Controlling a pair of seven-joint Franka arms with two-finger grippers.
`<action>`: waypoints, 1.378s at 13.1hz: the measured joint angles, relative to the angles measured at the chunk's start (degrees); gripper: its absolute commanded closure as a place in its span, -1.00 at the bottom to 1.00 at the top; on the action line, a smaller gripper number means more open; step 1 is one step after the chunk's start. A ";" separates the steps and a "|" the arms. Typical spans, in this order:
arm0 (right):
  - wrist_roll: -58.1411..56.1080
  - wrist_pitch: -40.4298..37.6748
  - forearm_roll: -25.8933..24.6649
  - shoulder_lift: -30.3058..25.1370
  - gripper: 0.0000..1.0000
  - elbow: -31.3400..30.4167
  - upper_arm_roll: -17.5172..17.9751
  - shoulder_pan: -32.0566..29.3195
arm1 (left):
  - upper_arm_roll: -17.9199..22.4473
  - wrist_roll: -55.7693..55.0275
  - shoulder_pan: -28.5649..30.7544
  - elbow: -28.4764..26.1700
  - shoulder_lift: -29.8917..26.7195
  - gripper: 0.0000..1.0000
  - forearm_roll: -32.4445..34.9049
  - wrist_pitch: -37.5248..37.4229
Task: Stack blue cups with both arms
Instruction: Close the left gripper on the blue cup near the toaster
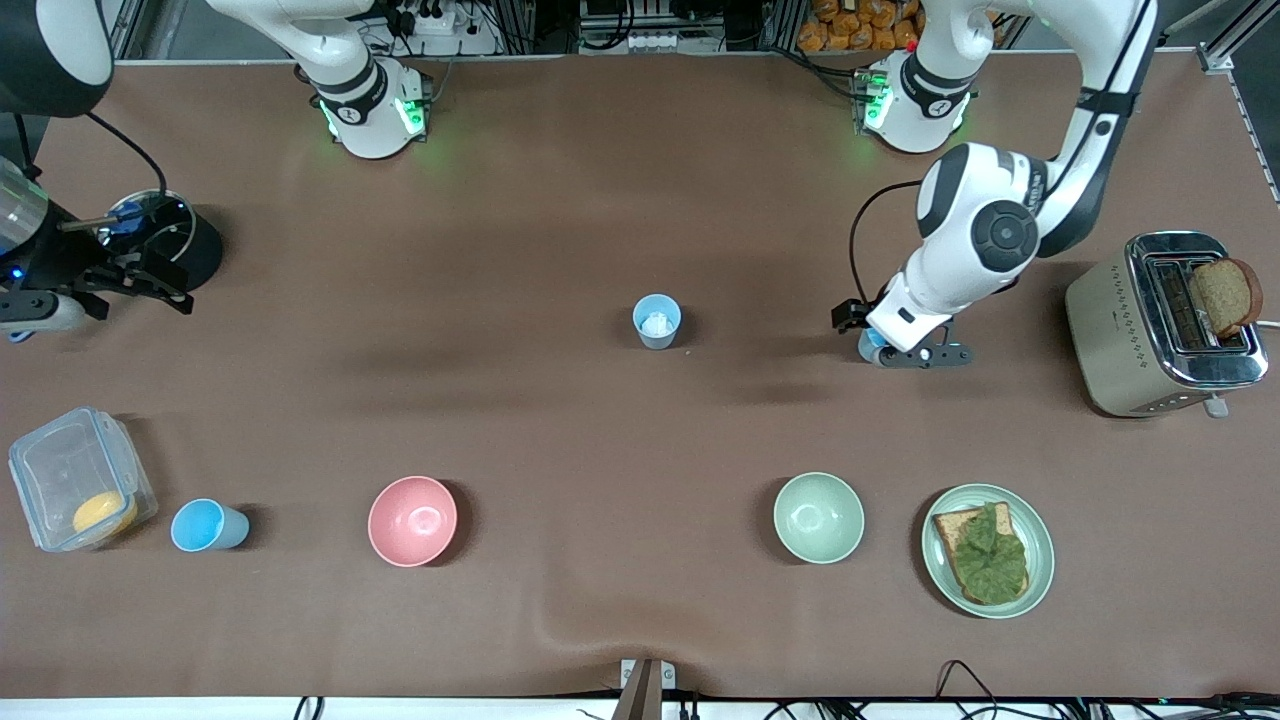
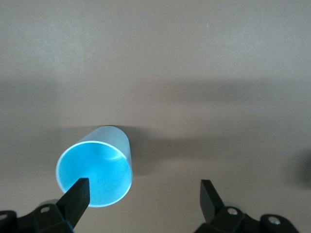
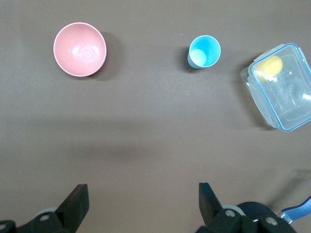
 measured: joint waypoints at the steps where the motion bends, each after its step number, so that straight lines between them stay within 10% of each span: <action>1: 0.01 -1.10 0.00 0.12 -1.00 0.69 0.62 -0.03 | 0.00 0.00 -0.06 -1.15 0.40 -1.00 -0.02 1.67; 4: 0.06 -3.73 0.01 0.43 -1.00 2.90 1.66 -0.03 | 0.01 0.00 -0.06 -3.20 1.32 -0.81 -0.02 4.03; 9: 0.06 -4.95 0.01 0.75 -1.00 3.96 1.78 -0.04 | 0.02 0.37 -0.06 -3.95 2.50 1.00 -0.02 5.40; 18: 0.06 -6.80 0.02 0.91 -1.00 4.59 1.63 -0.35 | 0.36 2.00 0.46 -3.79 0.83 1.00 0.05 5.37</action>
